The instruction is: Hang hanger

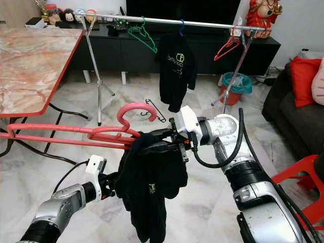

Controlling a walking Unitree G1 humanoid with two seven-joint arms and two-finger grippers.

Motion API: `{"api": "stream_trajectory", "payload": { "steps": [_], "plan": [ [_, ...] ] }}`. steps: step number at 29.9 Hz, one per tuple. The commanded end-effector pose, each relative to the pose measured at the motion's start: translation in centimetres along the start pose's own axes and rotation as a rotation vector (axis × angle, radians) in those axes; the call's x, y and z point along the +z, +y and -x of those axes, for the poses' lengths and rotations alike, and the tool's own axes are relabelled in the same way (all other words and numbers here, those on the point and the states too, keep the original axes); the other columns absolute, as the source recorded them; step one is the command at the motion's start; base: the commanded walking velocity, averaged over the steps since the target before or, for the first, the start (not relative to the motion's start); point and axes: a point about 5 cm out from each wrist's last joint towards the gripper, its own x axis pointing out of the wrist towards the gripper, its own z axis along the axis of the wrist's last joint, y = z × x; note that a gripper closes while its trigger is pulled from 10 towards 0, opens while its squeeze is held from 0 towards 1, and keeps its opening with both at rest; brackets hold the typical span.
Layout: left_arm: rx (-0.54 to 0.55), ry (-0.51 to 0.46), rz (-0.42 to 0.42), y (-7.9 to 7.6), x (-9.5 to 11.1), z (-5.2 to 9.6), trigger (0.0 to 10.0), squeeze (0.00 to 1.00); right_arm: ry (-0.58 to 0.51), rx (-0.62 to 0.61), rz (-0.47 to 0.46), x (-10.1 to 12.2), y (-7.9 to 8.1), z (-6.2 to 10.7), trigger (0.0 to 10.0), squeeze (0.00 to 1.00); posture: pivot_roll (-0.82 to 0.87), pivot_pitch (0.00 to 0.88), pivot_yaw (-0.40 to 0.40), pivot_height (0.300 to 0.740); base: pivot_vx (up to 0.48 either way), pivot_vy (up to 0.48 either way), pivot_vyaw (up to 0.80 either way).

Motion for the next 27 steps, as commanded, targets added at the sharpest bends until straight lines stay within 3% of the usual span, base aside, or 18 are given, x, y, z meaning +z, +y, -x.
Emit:
{"api": "stream_trajectory", "payload": {
  "steps": [1, 17, 27],
  "plan": [
    [-0.010, -0.015, 0.001, 0.0, 0.3, 0.0, 0.0, 0.00, -0.010, -0.004, 0.050, 1.0, -0.3, 0.1, 10.0, 0.00, -0.02, 0.000, -0.107, 0.736, 0.000, 0.000, 0.00],
    [0.022, -0.028, -0.007, 0.3, 0.4, 0.3, 0.0, 0.00, 0.019, -0.013, 0.035, 0.4, -0.2, 0.2, 10.0, 0.00, -0.01, 0.000, -0.106, 0.736, 0.000, 0.000, 0.00],
    [0.279, -0.027, -0.010, 3.0, 0.4, 1.6, 0.0, 0.00, 0.197, -0.067, 0.027, -1.8, 0.1, 1.1, 10.0, 0.00, -0.01, 0.000, -0.108, 0.736, 0.000, 0.000, 0.00]
  ]
}}
